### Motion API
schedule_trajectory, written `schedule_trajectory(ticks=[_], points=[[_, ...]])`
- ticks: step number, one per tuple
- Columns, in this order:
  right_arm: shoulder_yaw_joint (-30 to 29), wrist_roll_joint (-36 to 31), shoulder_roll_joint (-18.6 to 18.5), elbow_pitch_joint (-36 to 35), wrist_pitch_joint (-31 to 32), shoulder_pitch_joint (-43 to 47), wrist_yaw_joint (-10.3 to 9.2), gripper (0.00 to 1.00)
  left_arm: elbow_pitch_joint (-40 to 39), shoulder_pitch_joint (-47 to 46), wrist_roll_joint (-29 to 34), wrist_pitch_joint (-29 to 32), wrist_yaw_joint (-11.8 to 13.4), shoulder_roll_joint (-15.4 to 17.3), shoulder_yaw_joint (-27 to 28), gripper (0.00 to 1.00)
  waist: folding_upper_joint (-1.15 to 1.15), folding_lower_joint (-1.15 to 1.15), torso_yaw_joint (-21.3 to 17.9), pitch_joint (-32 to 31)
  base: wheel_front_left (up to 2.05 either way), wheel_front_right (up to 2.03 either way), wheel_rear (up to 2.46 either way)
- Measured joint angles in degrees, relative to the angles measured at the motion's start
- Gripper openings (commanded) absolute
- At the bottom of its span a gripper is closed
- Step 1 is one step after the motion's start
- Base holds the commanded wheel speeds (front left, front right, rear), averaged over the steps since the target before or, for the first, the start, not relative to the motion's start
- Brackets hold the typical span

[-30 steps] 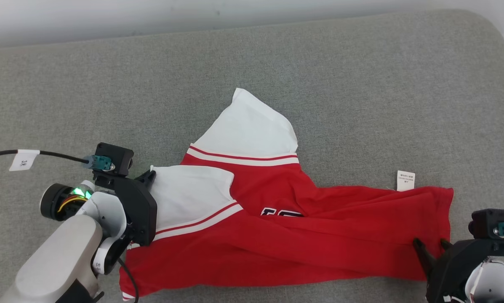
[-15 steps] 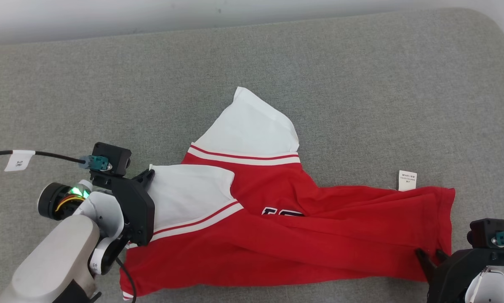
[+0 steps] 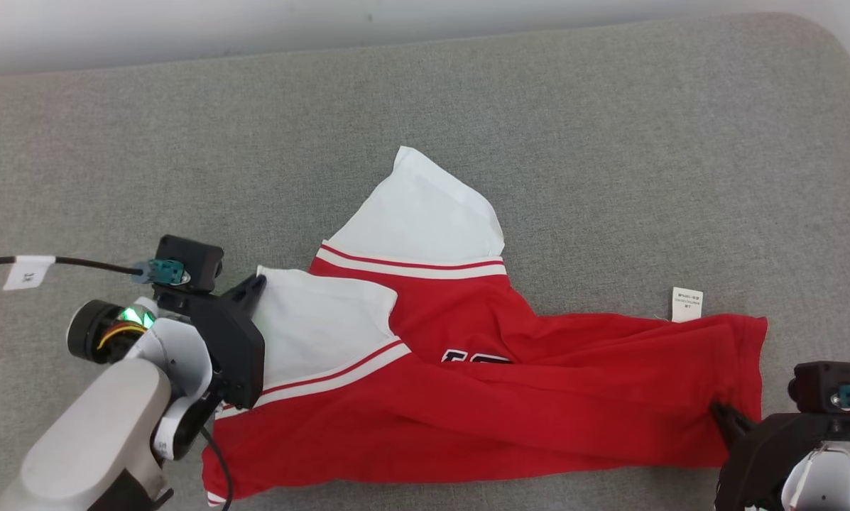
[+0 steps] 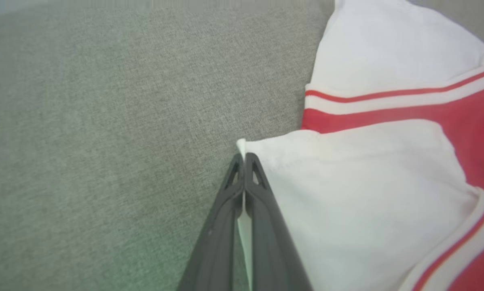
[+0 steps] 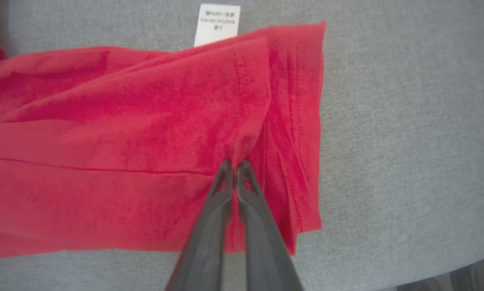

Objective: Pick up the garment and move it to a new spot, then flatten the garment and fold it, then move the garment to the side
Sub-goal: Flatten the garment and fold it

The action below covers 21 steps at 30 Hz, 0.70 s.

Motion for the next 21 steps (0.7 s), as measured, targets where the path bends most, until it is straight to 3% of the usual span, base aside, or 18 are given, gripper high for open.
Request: schedule_trajectory(ticks=[2,9,15,21], points=[[-0.1,0.41,0.01,-0.93,-0.87,-0.04,0.0,0.0,-0.37,0.0,-0.09,-1.56,-0.45,-0.01,0.51,0.0,0.0,0.0,0.05,-0.29,0.0,0.0,0.0],[-2.54,7.48,-0.03,-9.42,-6.03,-6.82,0.0,0.0,-7.62,-2.56,-6.97,-12.68,-3.5,-0.34,9.95,0.0,0.0,0.0,0.16,-2.66,0.0,0.0,0.0],[-4.72,2.67,-0.99,-12.57,-7.03,-14.33,0.0,0.0,-14.72,-5.94,-10.93,-15.62,-4.97,0.15,14.49,0.0,0.0,-0.01,0.39,-5.17,0.0,0.0,0.0],[-3.92,4.01,-4.09,-9.56,-7.92,-22.88,0.0,0.0,-19.19,-9.77,-12.39,-16.18,-4.87,0.91,17.67,0.0,0.0,-0.01,0.36,-7.58,0.0,0.0,0.0]])
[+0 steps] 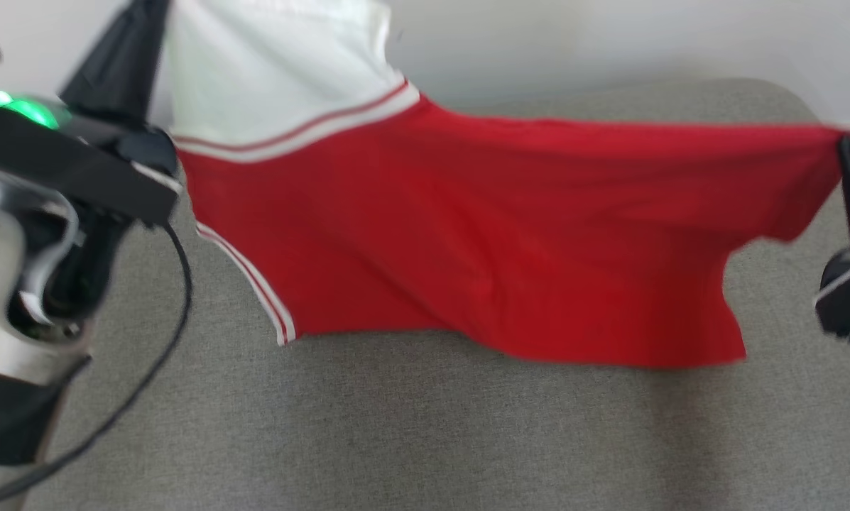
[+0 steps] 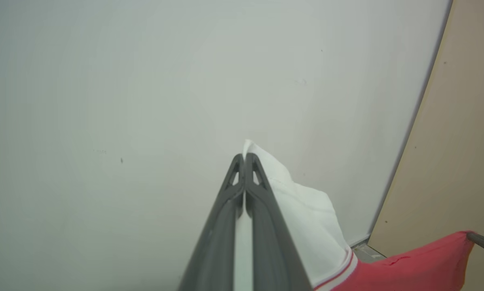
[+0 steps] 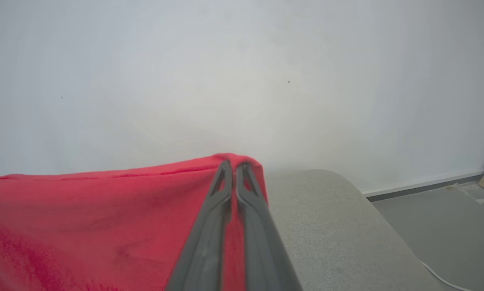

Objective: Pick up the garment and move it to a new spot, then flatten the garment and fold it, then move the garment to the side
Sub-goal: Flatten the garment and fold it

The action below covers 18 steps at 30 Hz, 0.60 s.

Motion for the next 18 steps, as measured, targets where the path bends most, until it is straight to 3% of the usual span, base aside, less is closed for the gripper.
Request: schedule_trajectory(ticks=[8,15,18], points=[[4.67,-1.37,-5.99,5.7,-5.34,-15.43,0.0,0.0,-1.07,-9.99,0.96,-2.0,1.89,-0.69,3.09,0.0,0.0,0.0,-0.33,-0.28,0.0,0.0,0.0],[8.42,-2.29,-6.16,13.7,-5.59,-21.17,0.0,0.0,3.26,-16.41,1.33,-0.74,2.66,-3.58,1.6,0.0,0.0,0.0,-0.13,2.12,0.0,0.0,0.0],[9.13,0.18,-3.82,18.16,-5.23,-24.67,0.0,0.0,5.01,-19.9,3.18,1.13,3.31,-3.02,0.27,0.0,0.0,0.01,-0.08,4.51,0.0,0.0,0.0]])
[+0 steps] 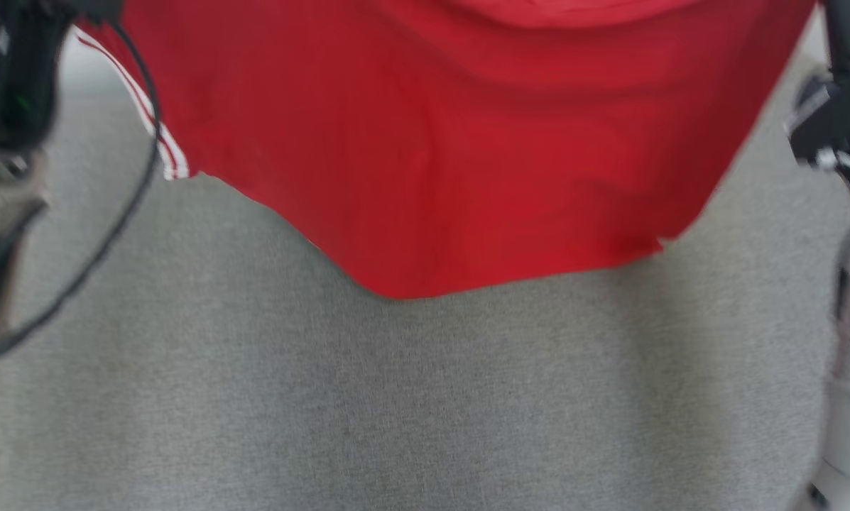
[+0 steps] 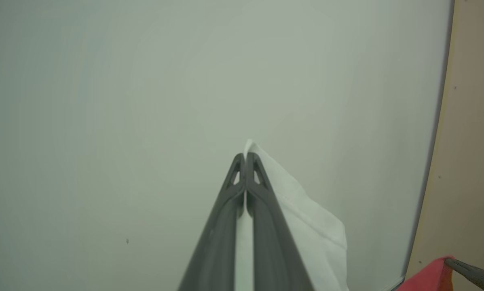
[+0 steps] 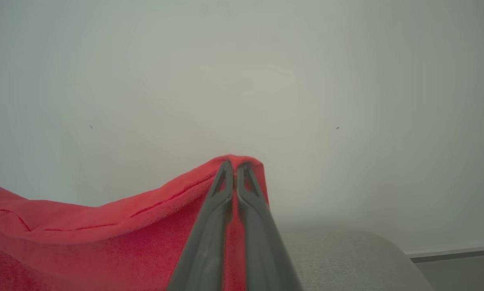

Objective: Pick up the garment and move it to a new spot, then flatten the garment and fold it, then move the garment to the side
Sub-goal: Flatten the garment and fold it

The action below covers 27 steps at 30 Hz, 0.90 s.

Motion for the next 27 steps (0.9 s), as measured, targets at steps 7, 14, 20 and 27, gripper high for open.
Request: schedule_trajectory(ticks=[7,14,20,27], points=[[-0.16,2.58,6.51,14.88,-7.84,-18.29,0.0,0.0,7.09,-16.7,17.26,-1.92,1.08,6.49,-4.63,0.0,0.0,0.02,-0.66,8.34,0.0,0.0,0.0],[-2.65,-1.82,7.49,26.94,-26.37,-34.18,0.0,0.0,10.66,-31.77,23.87,-13.44,0.89,3.53,-4.58,0.0,0.01,0.03,-2.99,16.35,0.0,0.0,0.0],[-4.95,-7.51,7.79,33.62,-42.28,-43.5,0.0,0.0,7.93,-40.94,28.6,-17.16,-1.51,-0.57,-2.7,0.0,0.01,0.02,-5.27,22.05,0.0,0.0,0.0],[-2.54,-12.03,6.36,44.2,-45.31,-42.56,0.0,0.0,3.54,-27.18,31.77,-17.17,-4.99,-0.83,-0.81,0.0,0.01,0.02,-5.6,26.07,0.0,0.0,0.0]])
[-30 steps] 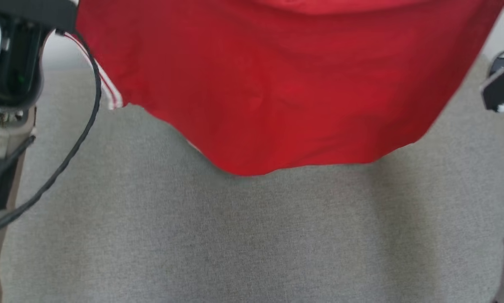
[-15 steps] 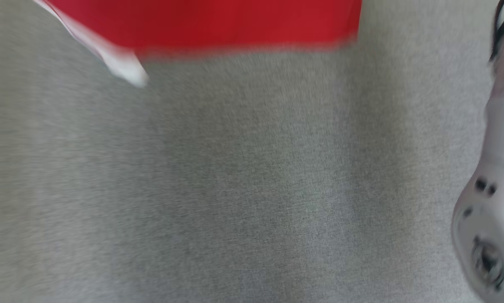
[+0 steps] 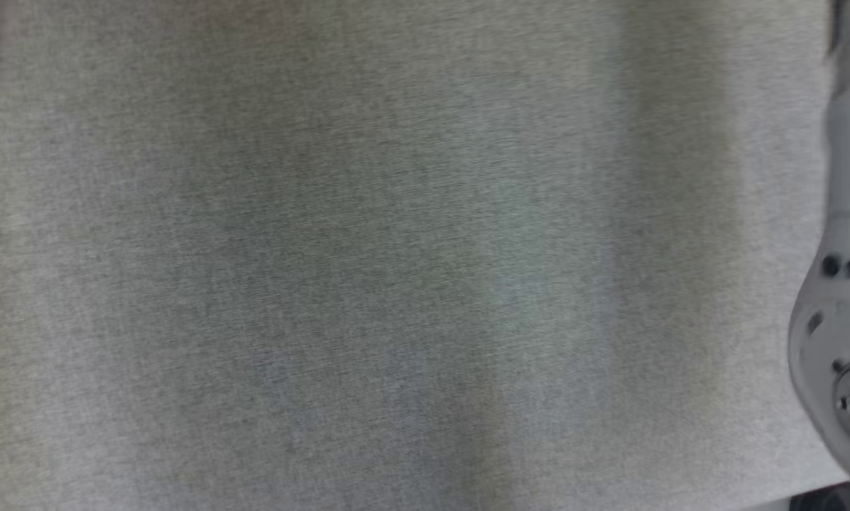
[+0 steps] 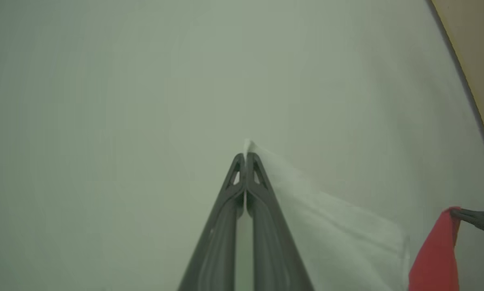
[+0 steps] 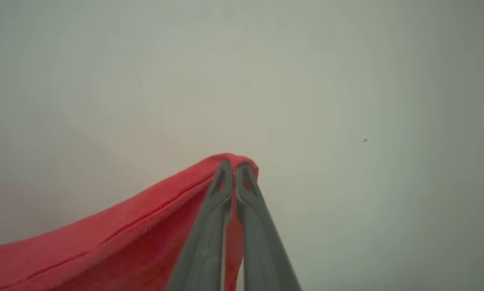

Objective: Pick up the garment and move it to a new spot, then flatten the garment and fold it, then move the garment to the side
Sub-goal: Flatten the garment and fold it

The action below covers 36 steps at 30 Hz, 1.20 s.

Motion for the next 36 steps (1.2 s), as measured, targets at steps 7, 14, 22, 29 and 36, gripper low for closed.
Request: schedule_trajectory(ticks=[7,14,22,29,36], points=[[4.04,2.92,-2.18,7.33,0.98,6.79,0.0,0.0,-4.01,20.55,-3.59,0.0,-0.6,-2.26,4.92,0.0,-0.01,-0.03,2.15,-0.8,0.0,0.0,0.0],[7.36,10.69,-5.76,6.67,7.79,20.3,0.0,0.0,-9.51,44.8,-9.99,-0.02,-0.79,-7.1,4.87,0.0,-0.01,-0.03,4.14,-6.64,0.0,0.0,0.0],[3.49,16.3,-6.86,-1.68,13.36,38.61,0.0,0.0,-6.49,69.33,-23.83,0.24,-0.78,-8.01,-1.93,0.0,-0.02,-0.04,6.68,-16.81,0.0,0.0,0.0],[-3.54,14.8,-6.21,-7.02,18.06,51.74,0.0,0.0,-7.01,82.09,-37.73,5.11,-0.78,-6.61,-4.58,0.0,-0.03,-0.05,8.86,-25.11,0.0,0.0,0.0],[-6.65,8.67,-4.04,-18.49,27.33,65.76,0.0,0.0,-8.29,91.0,-44.39,6.7,0.08,-5.46,-2.66,0.0,-0.03,-0.04,11.48,-31.53,0.0,0.0,0.0]])
